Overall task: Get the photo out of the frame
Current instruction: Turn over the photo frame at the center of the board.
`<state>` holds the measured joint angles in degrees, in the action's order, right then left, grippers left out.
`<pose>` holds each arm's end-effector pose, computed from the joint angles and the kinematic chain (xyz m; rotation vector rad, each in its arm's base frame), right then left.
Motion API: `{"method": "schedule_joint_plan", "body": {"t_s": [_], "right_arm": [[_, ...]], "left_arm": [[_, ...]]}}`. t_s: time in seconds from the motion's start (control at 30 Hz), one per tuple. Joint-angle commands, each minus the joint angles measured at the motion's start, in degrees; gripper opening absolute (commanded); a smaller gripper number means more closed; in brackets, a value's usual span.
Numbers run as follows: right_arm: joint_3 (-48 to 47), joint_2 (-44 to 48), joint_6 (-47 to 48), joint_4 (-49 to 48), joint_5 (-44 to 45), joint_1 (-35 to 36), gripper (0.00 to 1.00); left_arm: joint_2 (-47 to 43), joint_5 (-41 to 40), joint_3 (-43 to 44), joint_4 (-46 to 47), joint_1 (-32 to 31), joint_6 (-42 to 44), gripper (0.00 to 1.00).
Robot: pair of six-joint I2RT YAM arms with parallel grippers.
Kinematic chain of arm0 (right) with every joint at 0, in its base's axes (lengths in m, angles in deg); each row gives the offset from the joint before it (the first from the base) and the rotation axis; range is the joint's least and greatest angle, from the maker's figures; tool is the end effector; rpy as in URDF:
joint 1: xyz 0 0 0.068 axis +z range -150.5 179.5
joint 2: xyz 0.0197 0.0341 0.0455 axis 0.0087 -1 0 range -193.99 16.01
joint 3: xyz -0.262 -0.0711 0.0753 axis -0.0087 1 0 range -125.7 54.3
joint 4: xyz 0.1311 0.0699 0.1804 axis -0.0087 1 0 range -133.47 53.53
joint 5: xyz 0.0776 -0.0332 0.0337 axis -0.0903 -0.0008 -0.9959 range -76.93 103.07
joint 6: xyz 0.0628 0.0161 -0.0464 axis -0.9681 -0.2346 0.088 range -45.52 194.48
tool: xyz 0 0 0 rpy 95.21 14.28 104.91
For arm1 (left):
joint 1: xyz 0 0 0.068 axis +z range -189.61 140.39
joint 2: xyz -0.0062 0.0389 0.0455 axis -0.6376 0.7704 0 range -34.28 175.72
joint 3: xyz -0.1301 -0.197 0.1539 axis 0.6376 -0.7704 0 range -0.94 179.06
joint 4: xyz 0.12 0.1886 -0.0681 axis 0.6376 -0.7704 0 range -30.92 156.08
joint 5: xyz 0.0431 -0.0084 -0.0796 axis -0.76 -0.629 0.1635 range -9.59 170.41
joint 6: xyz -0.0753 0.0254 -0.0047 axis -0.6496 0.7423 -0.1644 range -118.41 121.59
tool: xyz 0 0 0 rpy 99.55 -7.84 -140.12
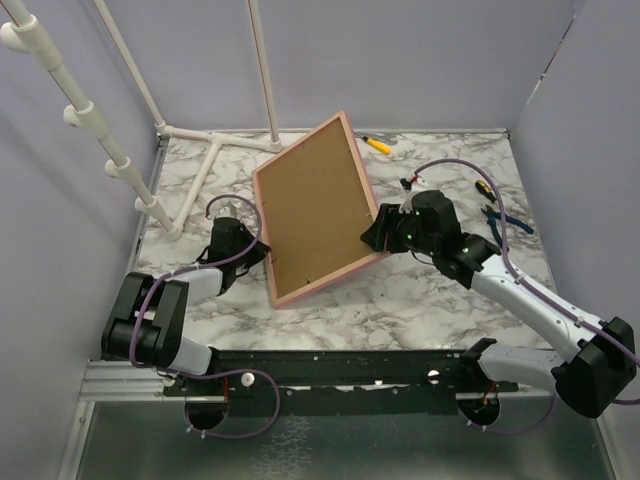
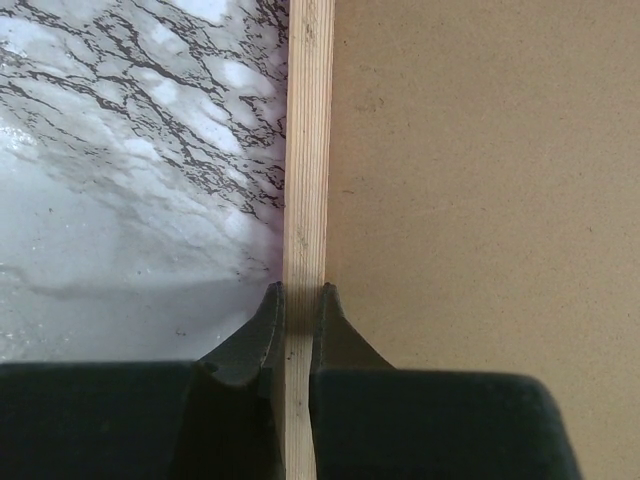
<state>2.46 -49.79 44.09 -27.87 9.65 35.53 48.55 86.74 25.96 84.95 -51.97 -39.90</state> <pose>0.2039 0.1534 0.2987 -0.1448 2.1737 0.7494 0.2616 -0.0652 0.1545 -0.5145 2.2305 -0.6289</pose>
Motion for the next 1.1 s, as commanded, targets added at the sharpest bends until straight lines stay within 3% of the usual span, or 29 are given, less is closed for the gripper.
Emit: {"method": "schedule_joint_plan", "body": {"t_s": [0.0,0.17,0.63,1.07], "right_arm": [[1.43,0.98,1.69,0.42,0.99,0.47,0.54],[8.16,1.2,-0.31,-4.8,-0.12,0.49,0.5],[24.23,2.24,-4.48,-16.87,3.21,0.47,0.56],[27.61,0.75,-6.08,-18.67,10.12,0.44,0.67]], "left_arm": [[0.32,-1.65,-0.02,-5.92,-1.24,2.12,0.0],[0.67,-2.21,0.36,-6.66,-2.3,2.29,0.0],[1.93,-5.89,2.8,-10.04,-5.54,3.1,0.0],[2.67,-9.85,5.02,-12.34,-8.31,3.44,0.0]]}}
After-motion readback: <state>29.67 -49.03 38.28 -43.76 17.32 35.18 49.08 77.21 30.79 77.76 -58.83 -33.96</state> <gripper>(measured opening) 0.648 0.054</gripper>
